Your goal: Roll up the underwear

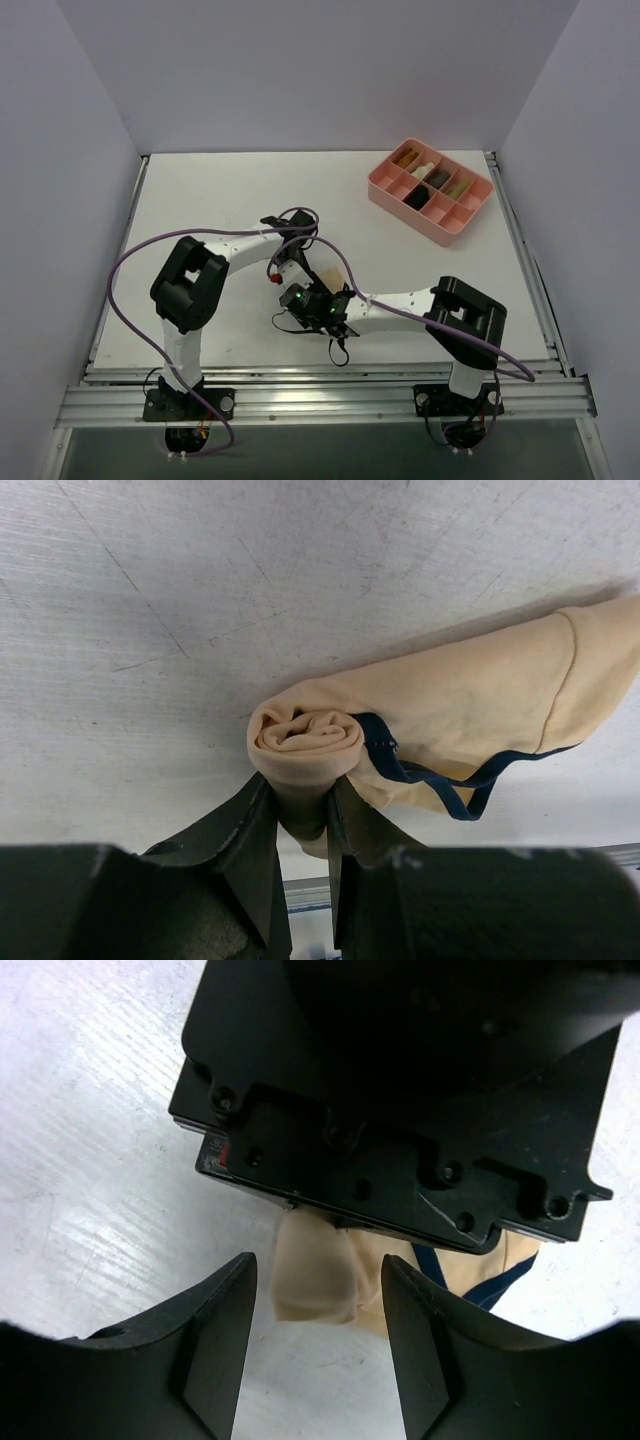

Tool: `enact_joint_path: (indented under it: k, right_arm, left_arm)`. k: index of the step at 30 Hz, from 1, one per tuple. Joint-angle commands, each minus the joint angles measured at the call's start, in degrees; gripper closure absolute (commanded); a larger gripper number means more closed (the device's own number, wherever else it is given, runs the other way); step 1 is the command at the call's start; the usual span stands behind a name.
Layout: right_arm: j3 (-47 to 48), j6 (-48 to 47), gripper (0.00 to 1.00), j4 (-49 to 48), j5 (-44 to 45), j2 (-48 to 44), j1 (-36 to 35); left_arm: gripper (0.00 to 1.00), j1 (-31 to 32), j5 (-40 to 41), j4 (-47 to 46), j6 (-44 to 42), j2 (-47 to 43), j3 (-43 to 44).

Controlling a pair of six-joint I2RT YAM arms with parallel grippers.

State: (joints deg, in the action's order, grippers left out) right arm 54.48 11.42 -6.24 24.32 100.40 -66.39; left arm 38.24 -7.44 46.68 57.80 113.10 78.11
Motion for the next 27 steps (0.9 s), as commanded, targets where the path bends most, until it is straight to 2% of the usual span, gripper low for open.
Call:
enact_joint_path:
  k: [1,14,17,18,21,27]
  right_arm:
    - [2.7,-3.8,0.52,3.2,4.4,2.5,-0.9]
    - [2.4,-1.9,0.56,1.7,4.1,6.2,-2.0]
    - [1.8,-0.2,0.68,1.7,4.0,7.1,-1.7]
    - [1.3,1.1,0.82,1.1,3.4,7.0,-1.6]
    - [-1.6,3.0,1.0,-0.9,0.1,5.6,-0.7]
    - [-10.1,10.2,1.0,-6.0,-7.5,1.5,2.7]
  left_arm:
    - [0.79,0.9,1.7,3.5,-0.9,2.0,0.5]
    - [0.79,0.9,0.9,4.4,-1.1,2.3,1.3]
    - [0.78,0.9,0.0,4.0,-0.6,1.6,0.8]
    - [0.76,0.8,-0.4,3.8,-0.2,1.3,0.6]
    - [0.73,0.4,-1.0,3.3,0.8,-0.2,-0.7]
    - [0.63,-2.0,-1.0,1.7,2.0,-5.3,-3.0]
